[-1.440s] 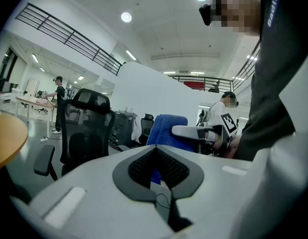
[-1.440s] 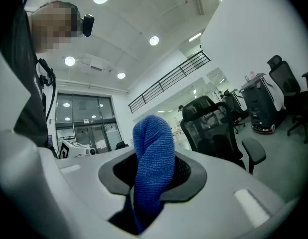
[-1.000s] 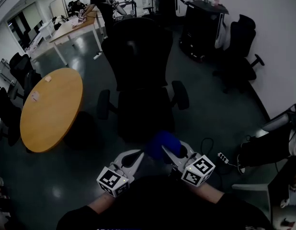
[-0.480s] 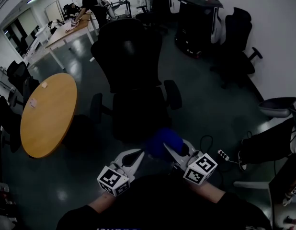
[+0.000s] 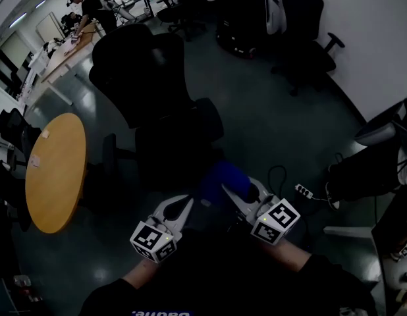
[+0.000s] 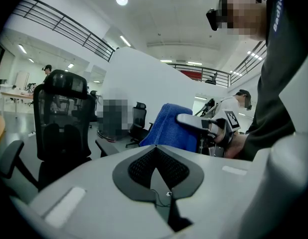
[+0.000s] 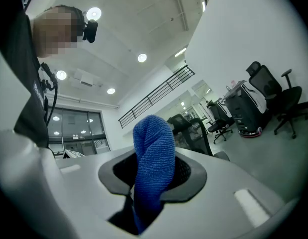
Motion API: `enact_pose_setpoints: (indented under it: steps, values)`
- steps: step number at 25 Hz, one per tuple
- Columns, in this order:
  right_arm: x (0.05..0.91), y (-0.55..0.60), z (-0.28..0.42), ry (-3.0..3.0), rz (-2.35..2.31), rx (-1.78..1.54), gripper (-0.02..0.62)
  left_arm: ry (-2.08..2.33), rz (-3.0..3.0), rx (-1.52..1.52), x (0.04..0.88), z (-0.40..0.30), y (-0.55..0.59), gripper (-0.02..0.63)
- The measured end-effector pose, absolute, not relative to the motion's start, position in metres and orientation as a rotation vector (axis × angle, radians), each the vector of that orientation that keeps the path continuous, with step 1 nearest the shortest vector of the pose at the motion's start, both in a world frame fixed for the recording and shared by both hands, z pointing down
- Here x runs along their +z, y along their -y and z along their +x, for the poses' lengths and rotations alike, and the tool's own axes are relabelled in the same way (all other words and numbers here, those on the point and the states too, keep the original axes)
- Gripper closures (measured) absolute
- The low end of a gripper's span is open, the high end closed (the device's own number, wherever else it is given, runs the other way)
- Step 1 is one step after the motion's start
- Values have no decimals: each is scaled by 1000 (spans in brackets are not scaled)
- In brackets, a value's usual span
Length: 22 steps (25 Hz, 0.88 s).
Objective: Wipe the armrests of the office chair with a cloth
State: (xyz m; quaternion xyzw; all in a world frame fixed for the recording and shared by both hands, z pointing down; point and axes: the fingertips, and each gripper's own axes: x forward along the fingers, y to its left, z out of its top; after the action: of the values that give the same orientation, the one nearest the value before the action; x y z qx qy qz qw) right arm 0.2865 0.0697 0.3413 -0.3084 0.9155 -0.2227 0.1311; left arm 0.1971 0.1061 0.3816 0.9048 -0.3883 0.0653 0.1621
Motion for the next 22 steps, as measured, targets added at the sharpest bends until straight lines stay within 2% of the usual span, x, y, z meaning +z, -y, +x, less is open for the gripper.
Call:
enact_pose_setpoints:
  steps: [4,11,22]
  values:
    - [353,-57,307,-2623,-966,-669,479,1042,2612,198,388,215,-88,589]
    - [359,-9,302,-2623,-1090,-654,479,940,2607,170,412,204,-42,589]
    - [345,95,245,-2652,-1285,-596,479,724,2674,133,429,154,53,589]
